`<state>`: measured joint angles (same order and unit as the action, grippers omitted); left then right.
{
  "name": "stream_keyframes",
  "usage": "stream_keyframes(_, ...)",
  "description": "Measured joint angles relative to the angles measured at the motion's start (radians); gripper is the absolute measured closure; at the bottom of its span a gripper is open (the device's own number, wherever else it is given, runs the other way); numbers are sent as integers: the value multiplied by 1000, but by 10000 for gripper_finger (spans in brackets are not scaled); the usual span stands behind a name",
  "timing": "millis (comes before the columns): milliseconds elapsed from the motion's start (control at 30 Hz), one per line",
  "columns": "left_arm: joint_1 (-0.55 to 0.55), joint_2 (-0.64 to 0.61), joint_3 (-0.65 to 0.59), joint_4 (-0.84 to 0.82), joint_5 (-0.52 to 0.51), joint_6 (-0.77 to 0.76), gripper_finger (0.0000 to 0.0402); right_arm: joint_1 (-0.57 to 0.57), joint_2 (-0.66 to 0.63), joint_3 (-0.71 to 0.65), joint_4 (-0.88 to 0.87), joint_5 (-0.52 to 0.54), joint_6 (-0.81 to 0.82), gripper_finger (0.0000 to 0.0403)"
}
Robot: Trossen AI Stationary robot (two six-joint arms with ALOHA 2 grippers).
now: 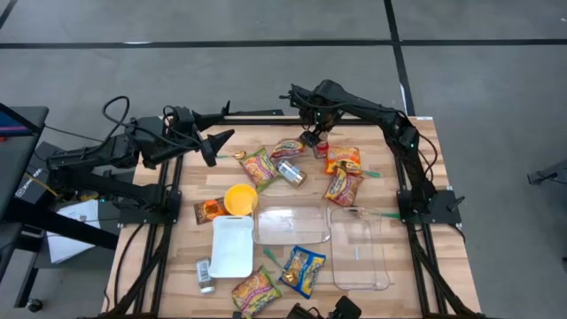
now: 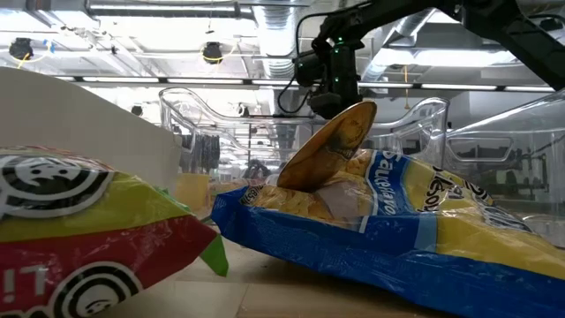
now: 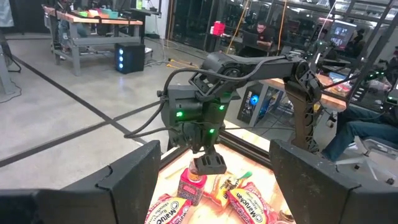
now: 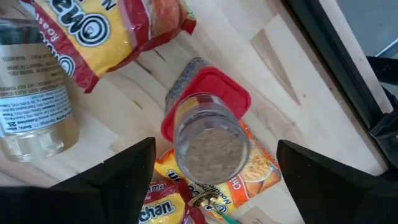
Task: Pick & Place Food Item
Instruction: Put the brown seasoning bottle into the right transparent bin
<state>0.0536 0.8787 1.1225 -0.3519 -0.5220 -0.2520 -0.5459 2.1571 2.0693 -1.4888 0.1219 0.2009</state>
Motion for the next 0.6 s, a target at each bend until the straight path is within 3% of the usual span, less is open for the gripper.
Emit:
stream_keyframes(233, 0, 0, 0, 0, 0, 0, 105, -8, 0, -43, 5, -63, -19, 79)
stream_keyframes(600, 0, 0, 0, 0, 0, 0, 105, -7, 0, -66, 43, -71, -18, 79)
